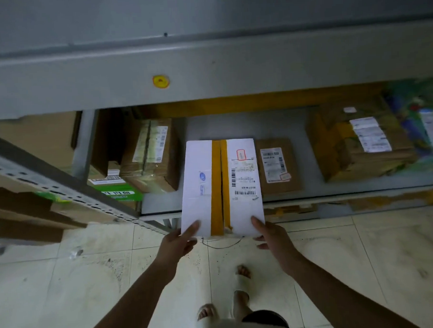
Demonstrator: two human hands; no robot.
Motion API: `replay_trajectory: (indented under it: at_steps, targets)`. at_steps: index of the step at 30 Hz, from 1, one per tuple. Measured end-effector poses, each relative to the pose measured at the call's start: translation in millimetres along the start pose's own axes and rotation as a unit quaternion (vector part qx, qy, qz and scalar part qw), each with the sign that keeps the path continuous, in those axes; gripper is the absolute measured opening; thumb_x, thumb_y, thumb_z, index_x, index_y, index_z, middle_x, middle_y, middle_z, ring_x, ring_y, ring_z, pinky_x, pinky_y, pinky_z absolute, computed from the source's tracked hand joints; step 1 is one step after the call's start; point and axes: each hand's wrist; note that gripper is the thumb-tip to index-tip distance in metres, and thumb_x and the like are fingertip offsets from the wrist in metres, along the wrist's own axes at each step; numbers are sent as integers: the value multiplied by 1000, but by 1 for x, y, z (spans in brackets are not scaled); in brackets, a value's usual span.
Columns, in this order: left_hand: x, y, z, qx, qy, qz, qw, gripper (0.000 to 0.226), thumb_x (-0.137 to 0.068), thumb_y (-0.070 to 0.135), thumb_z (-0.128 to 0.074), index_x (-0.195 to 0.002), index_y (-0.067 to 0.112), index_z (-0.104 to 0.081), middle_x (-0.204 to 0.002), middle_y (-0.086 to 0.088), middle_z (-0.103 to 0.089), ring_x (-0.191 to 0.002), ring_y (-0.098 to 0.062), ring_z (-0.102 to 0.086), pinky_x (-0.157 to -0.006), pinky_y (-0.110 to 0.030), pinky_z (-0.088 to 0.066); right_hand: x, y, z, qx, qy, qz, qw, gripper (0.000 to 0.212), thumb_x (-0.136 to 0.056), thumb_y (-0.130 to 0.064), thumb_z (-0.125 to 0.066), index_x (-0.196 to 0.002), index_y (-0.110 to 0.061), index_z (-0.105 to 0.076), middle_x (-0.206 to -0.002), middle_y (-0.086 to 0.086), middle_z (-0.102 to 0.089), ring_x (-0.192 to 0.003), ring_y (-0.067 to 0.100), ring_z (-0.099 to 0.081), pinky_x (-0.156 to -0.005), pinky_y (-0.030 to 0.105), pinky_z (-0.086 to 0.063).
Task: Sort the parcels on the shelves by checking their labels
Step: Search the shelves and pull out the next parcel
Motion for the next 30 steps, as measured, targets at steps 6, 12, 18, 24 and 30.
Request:
replay_trajectory:
  at_steps: [6,12,18,24,30]
  targets:
    - [83,0,31,-32,-48,-115,992,62,-64,63,-76,-119,35,-67,-115,11,-76,-112,-14,-70,-99,-36,-53,97,0,-21,-48,58,120,990,47,-67,-63,-70,-108,-40,-69,-103,-12,-76,-98,10,-70,-77,33,-61]
    - [154,-4,88,-45,-77,-174,981,71,-68,56,-86,-128,25,-65,-120,6,-76,-111,-15,-71,-99,-41,-54,175,5,-51,-1,44,222,974,57,-76,-58,-66,-125,-29,-65,-113,-14,-75,-101,5,-71,-78,24,-60]
    - [188,-33,119,-70,-82,-210,972,92,-50,65,-88,-129,24,-64,-120,6,-75,-110,-12,-72,-81,-23,-58,214,33,-70,43,65,238,968,65,-71,-71,-66,-125,-35,-63,-113,-18,-73,-101,4,-69,-81,27,-58]
    - [194,-43,135,-76,-92,-201,972,80,-61,53,-82,-132,27,-60,-121,10,-74,-112,-11,-70,-83,-22,-58,229,42,-86,39,73,229,970,66,-68,-76,-65,-123,-40,-62,-112,-20,-73,-101,3,-69,-81,29,-57]
    - [197,-50,144,-50,-88,-203,974,57,-81,31,-84,-131,25,-60,-123,8,-74,-114,-12,-69,-89,-26,-55,229,40,-95,41,72,226,971,88,-60,-89,-63,-128,-34,-62,-115,-17,-73,-104,6,-69,-89,41,-59]
Point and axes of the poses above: each hand's wrist, its own x-axis away from the middle knuckle, its own z-axis out of the back of the hand, y = z × x
